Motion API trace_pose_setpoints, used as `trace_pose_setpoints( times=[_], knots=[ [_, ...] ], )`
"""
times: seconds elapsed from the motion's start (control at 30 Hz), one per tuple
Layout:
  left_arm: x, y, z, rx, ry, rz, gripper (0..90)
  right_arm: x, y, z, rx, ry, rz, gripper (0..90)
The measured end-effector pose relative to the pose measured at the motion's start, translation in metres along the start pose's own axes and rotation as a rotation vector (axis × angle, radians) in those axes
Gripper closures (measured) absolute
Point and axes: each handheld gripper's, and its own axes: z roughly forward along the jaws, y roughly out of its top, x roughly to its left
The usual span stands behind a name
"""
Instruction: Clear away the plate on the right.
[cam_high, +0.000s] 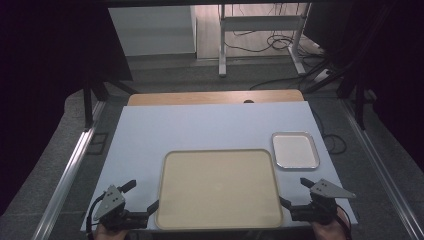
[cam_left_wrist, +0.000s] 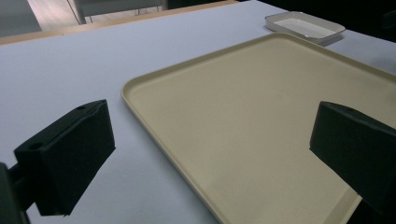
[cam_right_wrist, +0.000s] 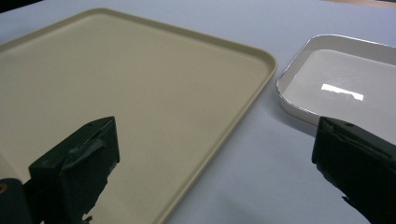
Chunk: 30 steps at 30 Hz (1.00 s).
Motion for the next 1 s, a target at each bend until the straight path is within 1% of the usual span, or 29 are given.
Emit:
trace_pose_setpoints(
  times=[0.1, 0.13, 0.3, 0.33, 0.43, 0.53, 0.87, 0.97, 1.0],
  knots=[
    [0.000, 0.000, 0.000, 0.002, 0.000, 0.003, 0.0, -0.004, 0.001, 0.002, 0.003, 0.001, 0.011, 0.5],
    [0.000, 0.000, 0.001, 0.004, -0.001, 0.004, 0.0, -0.007, 0.002, 0.005, 0.014, -0.001, 0.026, 0.5],
    [0.000, 0.001, 0.001, 0.008, 0.004, 0.011, 0.0, -0.012, 0.003, 0.008, 0.030, -0.006, 0.047, 0.5],
    [0.000, 0.001, 0.002, 0.011, 0.004, 0.011, 0.0, -0.015, 0.004, 0.009, 0.036, -0.002, 0.059, 0.5],
    [0.000, 0.001, 0.002, 0.014, 0.008, 0.011, 0.0, -0.017, 0.005, 0.010, 0.040, 0.000, 0.059, 0.6],
    [0.000, 0.001, 0.002, 0.014, 0.007, 0.010, 0.0, -0.020, 0.007, 0.010, 0.041, -0.014, 0.063, 0.5],
    [0.000, 0.001, 0.003, 0.017, 0.003, 0.010, 0.0, -0.028, 0.010, 0.017, 0.042, -0.034, 0.052, 0.0],
    [0.000, 0.001, 0.004, 0.019, 0.002, 0.011, 0.0, -0.031, 0.012, 0.020, 0.029, -0.041, 0.061, 0.0],
    [0.000, 0.001, 0.004, 0.019, 0.002, 0.011, 0.0, -0.034, 0.013, 0.022, 0.020, -0.050, 0.065, 0.0]
  ],
)
